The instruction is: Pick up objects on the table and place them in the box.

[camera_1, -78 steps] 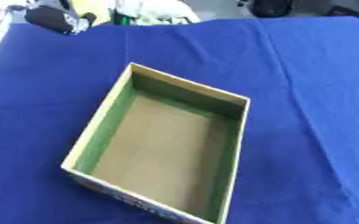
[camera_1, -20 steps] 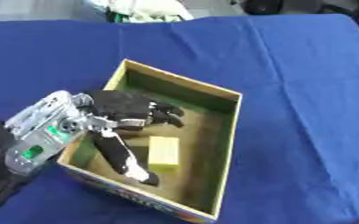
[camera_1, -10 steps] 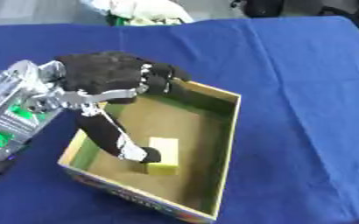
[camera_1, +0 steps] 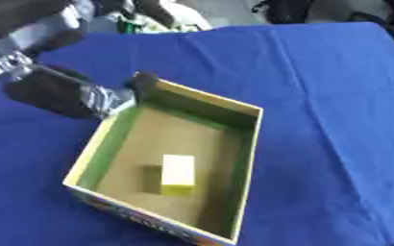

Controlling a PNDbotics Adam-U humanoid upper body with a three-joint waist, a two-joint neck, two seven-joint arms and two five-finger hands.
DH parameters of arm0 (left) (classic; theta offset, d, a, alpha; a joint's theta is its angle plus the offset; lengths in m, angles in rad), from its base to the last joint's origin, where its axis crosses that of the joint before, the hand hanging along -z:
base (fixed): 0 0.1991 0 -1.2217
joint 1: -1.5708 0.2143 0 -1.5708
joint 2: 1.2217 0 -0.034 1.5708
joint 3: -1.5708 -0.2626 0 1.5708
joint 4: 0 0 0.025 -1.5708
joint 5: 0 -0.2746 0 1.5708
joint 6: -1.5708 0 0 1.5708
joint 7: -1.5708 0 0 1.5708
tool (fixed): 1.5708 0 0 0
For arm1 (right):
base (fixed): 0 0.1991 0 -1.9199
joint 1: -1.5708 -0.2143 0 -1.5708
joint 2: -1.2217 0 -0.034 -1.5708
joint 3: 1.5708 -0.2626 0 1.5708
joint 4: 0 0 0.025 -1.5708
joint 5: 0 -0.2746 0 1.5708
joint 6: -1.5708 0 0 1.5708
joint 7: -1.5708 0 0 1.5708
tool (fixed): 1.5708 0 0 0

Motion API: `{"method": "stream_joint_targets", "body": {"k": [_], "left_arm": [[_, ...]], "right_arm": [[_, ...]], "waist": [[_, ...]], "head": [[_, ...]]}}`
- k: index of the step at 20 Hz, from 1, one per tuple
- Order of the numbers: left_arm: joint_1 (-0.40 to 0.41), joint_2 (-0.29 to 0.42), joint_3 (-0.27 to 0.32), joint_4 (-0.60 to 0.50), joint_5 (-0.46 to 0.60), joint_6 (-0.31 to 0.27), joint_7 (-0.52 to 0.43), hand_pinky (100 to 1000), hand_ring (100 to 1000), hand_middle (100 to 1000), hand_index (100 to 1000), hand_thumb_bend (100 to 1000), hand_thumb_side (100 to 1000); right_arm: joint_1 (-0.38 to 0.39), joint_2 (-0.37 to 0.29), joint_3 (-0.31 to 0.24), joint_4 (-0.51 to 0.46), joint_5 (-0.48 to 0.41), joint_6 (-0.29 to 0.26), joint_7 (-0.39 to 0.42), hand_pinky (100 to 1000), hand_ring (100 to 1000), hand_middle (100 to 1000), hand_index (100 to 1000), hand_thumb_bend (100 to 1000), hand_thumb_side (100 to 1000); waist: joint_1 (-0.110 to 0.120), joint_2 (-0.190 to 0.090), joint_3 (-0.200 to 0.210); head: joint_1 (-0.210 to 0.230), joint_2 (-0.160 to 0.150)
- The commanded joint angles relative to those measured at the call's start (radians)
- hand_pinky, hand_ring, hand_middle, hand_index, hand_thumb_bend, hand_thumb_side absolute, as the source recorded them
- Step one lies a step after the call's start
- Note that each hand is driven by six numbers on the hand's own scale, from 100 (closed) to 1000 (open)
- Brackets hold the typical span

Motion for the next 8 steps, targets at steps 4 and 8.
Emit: {"method": "stream_joint_targets", "body": {"k": [4, 8], "left_arm": [[0.137, 0.135, 0.158, -0.068, 0.16, -0.03, 0.263, 772, 887, 928, 799, 194, 672], [0.25, 0.166, 0.248, -0.069, 0.195, -0.076, 0.385, 774, 886, 934, 792, 231, 694]], "right_arm": [[-0.017, -0.043, -0.006, -0.021, 0.023, -0.036, -0.015, 597, 635, 554, 800, 100, 1000], [-0.022, -0.043, -0.005, -0.021, 0.035, -0.045, -0.021, 598, 635, 554, 799, 100, 1000]], "waist": [[-0.006, -0.012, 0.008], [-0.011, -0.006, 0.013]], "head": [[-0.021, -0.006], [-0.026, -0.001]]}}
